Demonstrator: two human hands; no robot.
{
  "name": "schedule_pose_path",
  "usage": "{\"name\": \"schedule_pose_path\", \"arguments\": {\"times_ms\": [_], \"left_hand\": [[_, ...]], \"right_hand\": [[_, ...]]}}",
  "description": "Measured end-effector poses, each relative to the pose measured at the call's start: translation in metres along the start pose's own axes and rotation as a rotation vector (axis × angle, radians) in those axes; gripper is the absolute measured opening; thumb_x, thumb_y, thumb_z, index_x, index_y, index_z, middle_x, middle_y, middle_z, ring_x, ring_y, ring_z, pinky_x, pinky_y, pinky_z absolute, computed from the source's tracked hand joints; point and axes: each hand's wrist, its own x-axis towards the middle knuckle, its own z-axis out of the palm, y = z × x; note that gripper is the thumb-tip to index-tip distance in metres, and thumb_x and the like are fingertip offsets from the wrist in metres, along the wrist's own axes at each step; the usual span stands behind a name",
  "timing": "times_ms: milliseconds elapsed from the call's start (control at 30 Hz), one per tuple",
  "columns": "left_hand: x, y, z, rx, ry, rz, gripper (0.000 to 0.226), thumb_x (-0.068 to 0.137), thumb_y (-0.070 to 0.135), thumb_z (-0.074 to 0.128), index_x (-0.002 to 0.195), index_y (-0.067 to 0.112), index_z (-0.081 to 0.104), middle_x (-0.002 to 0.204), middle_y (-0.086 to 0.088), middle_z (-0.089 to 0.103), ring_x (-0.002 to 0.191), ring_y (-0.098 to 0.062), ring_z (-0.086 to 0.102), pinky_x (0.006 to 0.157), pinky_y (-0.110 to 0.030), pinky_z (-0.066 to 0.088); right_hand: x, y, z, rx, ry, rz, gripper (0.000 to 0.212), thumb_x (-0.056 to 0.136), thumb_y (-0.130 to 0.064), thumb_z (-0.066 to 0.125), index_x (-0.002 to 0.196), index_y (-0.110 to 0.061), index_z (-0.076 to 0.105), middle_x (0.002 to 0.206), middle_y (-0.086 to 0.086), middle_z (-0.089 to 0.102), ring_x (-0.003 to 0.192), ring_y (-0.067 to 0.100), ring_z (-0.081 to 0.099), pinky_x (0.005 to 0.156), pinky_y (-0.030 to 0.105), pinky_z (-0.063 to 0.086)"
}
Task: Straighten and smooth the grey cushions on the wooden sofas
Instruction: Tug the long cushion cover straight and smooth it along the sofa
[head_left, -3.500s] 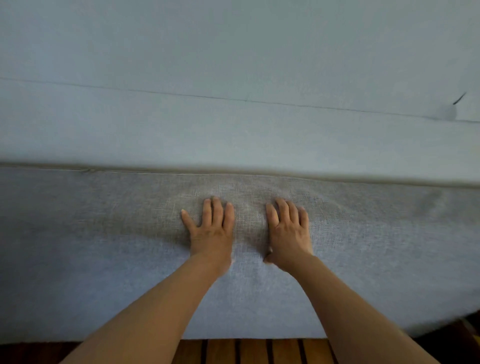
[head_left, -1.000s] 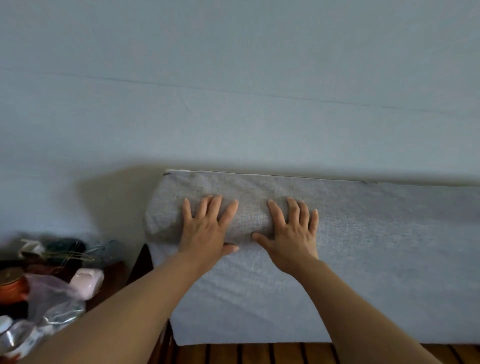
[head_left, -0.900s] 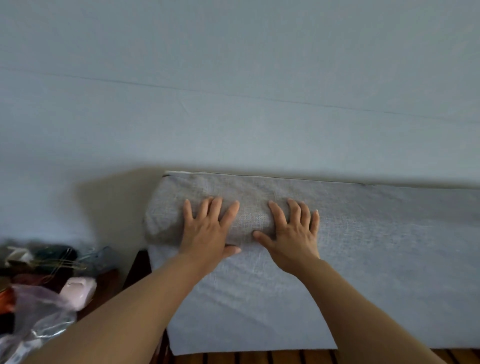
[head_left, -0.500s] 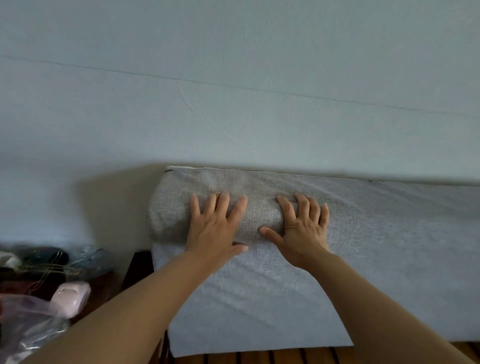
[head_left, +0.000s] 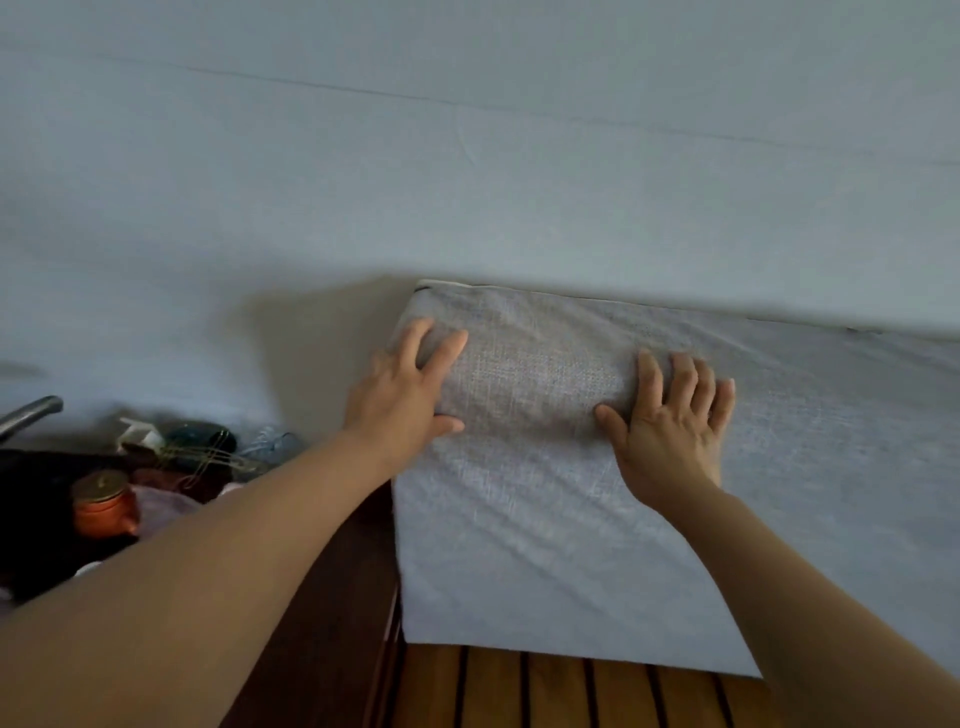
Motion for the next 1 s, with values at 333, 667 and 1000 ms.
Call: {"name": "schedule_pose_path", "arguments": {"times_ms": [333, 667, 1000], "left_hand": [[-0.007, -0.005, 0.003, 0.077, 0.014, 0.054, 0.096, 0.08, 0.049, 0.068, 0.15, 0.029, 0.005, 0.155, -0.005, 0.0, 0.126, -0.034, 0.041, 0.096, -0.046, 0.041], [0.002, -0.058, 0.042, 0.512, 0.425, 0.849, 0.079, 0.082, 0.039, 0.039, 0.149, 0.026, -0.001, 0.157, 0.001, -0.003, 0.144, -0.029, -0.001, 0.113, -0.049, -0.009], [0.017, -0.077, 0.07, 0.697, 0.549, 1.383, 0.056, 0.076, 0.024, 0.059, 0.126, 0.024, 0.033, 0.142, 0.001, 0.024, 0.134, -0.029, 0.022, 0.111, -0.054, 0.002]], "right_hand": [[-0.046, -0.078, 0.02, 0.086, 0.019, 0.01, 0.107, 0.083, -0.051, 0.062, 0.148, -0.019, -0.016, 0.153, 0.021, -0.022, 0.14, 0.034, -0.025, 0.115, 0.048, -0.008], [-0.105, -0.178, 0.07, 0.321, -0.133, 0.358, 0.119, 0.087, -0.052, 0.058, 0.131, -0.013, -0.045, 0.136, 0.02, -0.051, 0.134, 0.033, -0.038, 0.112, 0.035, -0.014], [-0.126, -0.226, 0.122, 0.543, -0.136, 0.523, 0.124, 0.083, -0.054, 0.062, 0.125, -0.008, -0.046, 0.139, 0.016, -0.048, 0.136, 0.026, -0.036, 0.115, 0.031, -0.009]]}}
